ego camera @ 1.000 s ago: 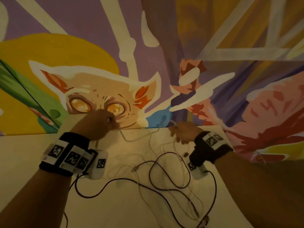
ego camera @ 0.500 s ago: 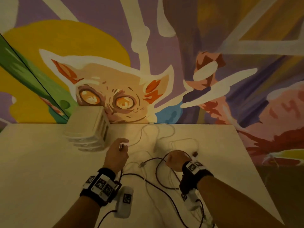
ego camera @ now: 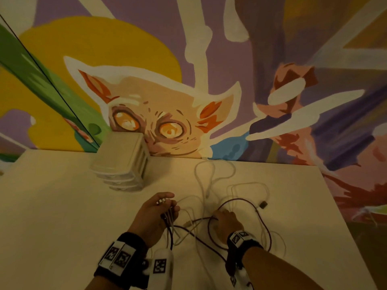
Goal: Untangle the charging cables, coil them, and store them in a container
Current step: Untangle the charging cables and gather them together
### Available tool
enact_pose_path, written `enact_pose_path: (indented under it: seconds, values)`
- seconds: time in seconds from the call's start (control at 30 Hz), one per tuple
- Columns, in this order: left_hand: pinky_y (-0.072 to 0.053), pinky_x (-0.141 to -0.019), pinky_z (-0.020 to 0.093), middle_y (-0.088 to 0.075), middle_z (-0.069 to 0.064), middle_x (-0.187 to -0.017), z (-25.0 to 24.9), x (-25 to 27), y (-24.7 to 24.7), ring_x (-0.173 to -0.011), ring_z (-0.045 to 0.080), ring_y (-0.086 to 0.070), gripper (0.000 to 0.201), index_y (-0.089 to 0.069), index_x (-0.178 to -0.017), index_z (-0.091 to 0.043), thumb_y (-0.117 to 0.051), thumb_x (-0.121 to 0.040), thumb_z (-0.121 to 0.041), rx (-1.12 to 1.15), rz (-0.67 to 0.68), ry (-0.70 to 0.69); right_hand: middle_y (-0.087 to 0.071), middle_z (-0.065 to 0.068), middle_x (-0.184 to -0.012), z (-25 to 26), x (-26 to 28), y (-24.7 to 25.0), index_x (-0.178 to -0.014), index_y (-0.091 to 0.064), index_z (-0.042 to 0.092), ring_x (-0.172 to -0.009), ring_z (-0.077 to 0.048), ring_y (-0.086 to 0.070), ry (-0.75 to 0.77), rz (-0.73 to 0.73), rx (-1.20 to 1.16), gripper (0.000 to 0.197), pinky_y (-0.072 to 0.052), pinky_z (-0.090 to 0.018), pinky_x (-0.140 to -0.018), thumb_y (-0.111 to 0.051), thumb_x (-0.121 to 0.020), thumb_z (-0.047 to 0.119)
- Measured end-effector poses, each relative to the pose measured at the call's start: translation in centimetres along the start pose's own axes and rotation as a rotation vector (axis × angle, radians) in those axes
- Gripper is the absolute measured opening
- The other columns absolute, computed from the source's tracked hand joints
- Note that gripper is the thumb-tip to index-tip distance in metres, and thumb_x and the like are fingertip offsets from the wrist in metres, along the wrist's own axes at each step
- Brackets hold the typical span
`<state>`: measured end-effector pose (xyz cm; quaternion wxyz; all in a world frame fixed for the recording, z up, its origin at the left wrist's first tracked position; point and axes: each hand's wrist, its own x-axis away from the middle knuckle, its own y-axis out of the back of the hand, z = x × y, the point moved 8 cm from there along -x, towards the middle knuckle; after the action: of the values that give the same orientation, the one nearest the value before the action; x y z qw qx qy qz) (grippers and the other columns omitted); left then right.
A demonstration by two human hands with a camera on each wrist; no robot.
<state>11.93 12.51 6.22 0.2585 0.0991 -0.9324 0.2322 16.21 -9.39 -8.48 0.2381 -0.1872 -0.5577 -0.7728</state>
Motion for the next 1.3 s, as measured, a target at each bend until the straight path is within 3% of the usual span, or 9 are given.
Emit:
enact_pose_path:
  seconds: [0.17, 0.27, 0.33, 0.43, 0.57, 0.77, 0.93, 1.1, 1.3]
  values:
    - [-0.058, -0.067, 0.031, -0.059, 0.019, -0.086, 0.3, -0.1, -0.6, -0.071, 0.026, -0.065, 0.021, -0.061, -0.100, 0.000, -0.041, -0.096, 0.006, -0.012, 0.039, -0.009, -0.059, -0.005, -0.107, -1.1, 1.5, 0.0, -0.096, -0.052, 0.021, -0.097, -0.024, -0.056, -0.005, 0.036, -0.029, 0.009, -0.049, -0.034, -0.082, -0.045, -0.091, 0.023]
    - [-0.060, -0.069, 0.033, -0.059, 0.022, -0.090, 0.6, -0.3, -0.7, -0.076, 0.030, -0.068, 0.022, -0.060, -0.108, 0.001, -0.041, -0.097, 0.005, 0.029, 0.039, 0.011, -0.061, -0.006, -0.107, -2.9, 2.3, 2.1, -0.101, -0.056, 0.018, -0.099, -0.025, -0.060, -0.071, 0.036, -0.132, 0.016, -0.051, -0.034, -0.083, -0.046, -0.089, 0.024]
    - [-0.061, -0.068, 0.034, -0.060, 0.023, -0.092, 0.8, -0.5, -0.7, -0.078, 0.033, -0.070, 0.023, -0.060, -0.111, 0.003, -0.041, -0.097, 0.005, 0.066, 0.032, 0.028, -0.066, -0.008, -0.104, -4.7, 3.0, 5.5, -0.100, -0.063, 0.015, -0.098, -0.026, -0.064, -0.168, -0.095, -0.361, 0.019, -0.054, -0.037, -0.087, -0.050, -0.088, 0.021]
    - [-0.061, -0.066, 0.034, -0.061, 0.027, -0.100, 0.8, -0.8, -1.3, -0.081, 0.034, -0.072, 0.024, -0.059, -0.112, 0.005, -0.042, -0.097, 0.005, 0.137, 0.027, 0.035, -0.071, -0.011, -0.087, -5.5, 6.0, 10.9, -0.090, -0.068, 0.011, -0.075, -0.025, -0.069, -0.200, -0.402, -0.937, 0.010, -0.059, -0.041, -0.075, -0.058, -0.089, 0.010]
    - [-0.061, -0.070, 0.037, -0.059, 0.034, -0.115, 0.8, -0.8, -3.5, -0.092, 0.038, -0.071, 0.026, -0.057, -0.117, 0.005, -0.040, -0.097, 0.006, 0.242, 0.059, 0.018, -0.070, 0.001, -0.084, -0.3, 11.5, 15.7, -0.091, -0.070, 0.017, -0.073, -0.020, -0.069, 0.133, -0.687, -1.041, 0.017, -0.057, -0.032, -0.067, -0.061, -0.088, 0.002]
    - [-0.059, -0.080, 0.039, -0.060, 0.032, -0.121, 0.4, -0.2, -6.9, -0.109, 0.039, -0.064, 0.035, -0.050, -0.130, -0.004, -0.042, -0.097, 0.004, 0.305, 0.106, -0.031, -0.067, 0.009, -0.086, 5.4, 14.9, 13.6, -0.090, -0.067, 0.036, -0.072, -0.010, -0.064, 0.402, -0.654, -0.940, 0.036, -0.051, -0.018, -0.064, -0.064, -0.086, 0.000]
    - [-0.059, -0.081, 0.043, -0.059, 0.033, -0.123, 0.2, 0.6, -7.8, -0.108, 0.041, -0.064, 0.038, -0.048, -0.131, -0.005, -0.040, -0.096, 0.007, 0.349, 0.117, -0.033, -0.064, -0.003, -0.090, 4.4, 15.6, 12.9, -0.100, -0.069, 0.027, -0.068, -0.012, -0.063, 0.471, -0.609, -0.998, 0.032, -0.049, -0.018, -0.065, -0.057, -0.091, -0.001]
    - [-0.059, -0.078, 0.045, -0.061, 0.033, -0.119, 0.1, 1.5, -8.7, -0.099, 0.043, -0.067, 0.040, -0.047, -0.133, -0.005, -0.043, -0.095, 0.007, 0.354, 0.141, -0.028, -0.062, 0.008, -0.088, 4.2, 16.2, 13.2, -0.100, -0.070, 0.023, -0.067, -0.015, -0.061, 0.538, -0.593, -1.002, 0.023, -0.049, -0.023, -0.066, -0.053, -0.091, 0.011]
    - [-0.060, -0.078, 0.042, -0.056, 0.037, -0.124, 0.1, 2.0, -9.6, -0.100, 0.042, -0.068, 0.040, -0.047, -0.134, -0.006, -0.041, -0.096, 0.006, 0.360, 0.180, -0.009, -0.061, -0.002, -0.087, 3.3, 16.3, 13.8, -0.097, -0.070, 0.013, -0.069, -0.014, -0.059, 0.554, -0.568, -1.077, 0.028, -0.050, -0.025, -0.066, -0.050, -0.093, -0.006]
